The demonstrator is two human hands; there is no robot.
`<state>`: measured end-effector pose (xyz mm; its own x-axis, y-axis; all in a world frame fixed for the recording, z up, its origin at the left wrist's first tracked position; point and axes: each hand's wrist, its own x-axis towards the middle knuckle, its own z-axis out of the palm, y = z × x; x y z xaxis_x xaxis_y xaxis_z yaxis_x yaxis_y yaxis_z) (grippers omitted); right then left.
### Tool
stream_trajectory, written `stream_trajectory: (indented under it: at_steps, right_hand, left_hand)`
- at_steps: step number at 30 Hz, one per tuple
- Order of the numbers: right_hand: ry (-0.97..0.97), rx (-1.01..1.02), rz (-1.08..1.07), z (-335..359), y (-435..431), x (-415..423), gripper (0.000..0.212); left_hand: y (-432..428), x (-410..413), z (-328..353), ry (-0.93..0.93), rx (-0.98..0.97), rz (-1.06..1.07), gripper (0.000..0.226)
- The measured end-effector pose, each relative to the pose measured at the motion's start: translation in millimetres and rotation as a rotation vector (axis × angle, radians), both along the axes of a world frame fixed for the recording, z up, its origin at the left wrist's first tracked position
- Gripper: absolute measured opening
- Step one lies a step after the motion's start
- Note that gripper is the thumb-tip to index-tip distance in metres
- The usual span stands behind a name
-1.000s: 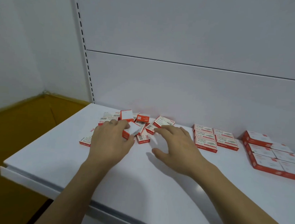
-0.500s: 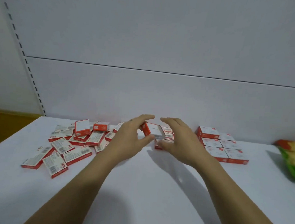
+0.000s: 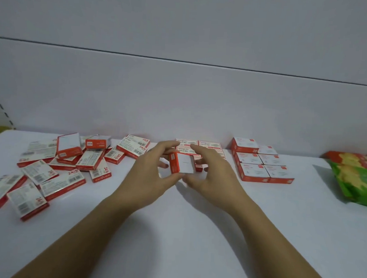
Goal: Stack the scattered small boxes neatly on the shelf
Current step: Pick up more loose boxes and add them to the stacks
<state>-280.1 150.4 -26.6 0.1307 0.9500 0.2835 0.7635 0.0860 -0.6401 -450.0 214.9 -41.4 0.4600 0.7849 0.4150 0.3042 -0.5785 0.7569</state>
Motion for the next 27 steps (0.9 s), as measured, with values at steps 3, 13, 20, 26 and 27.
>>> stream_trajectory:
  at_steps: [3, 13, 20, 26, 27]
  right_hand:
    - [0.130, -0.012, 0.041, 3, -3, -2, 0.065]
    - [0.613, -0.105, 0.095, 8, -4, -8, 0.033]
    - [1.217, -0.144, 0.316, 13, -1, -2, 0.038]
    - [1.156, -0.118, 0.177, 9, 2, 3, 0.041]
    - [1.118, -0.108, 0.148, 9, 2, 3, 0.041]
  left_hand:
    - [0, -1, 2, -0.002, 0.033, 0.018, 0.065]
    - [-14, 5, 9, -0.010, 0.155, -0.082, 0.058]
    - [-12, 6, 11, 0.009, 0.098, -0.042, 0.057]
    - [-11, 7, 11, -0.023, 0.060, -0.008, 0.053]
    - [-12, 7, 12, -0.041, 0.041, -0.009, 0.052]
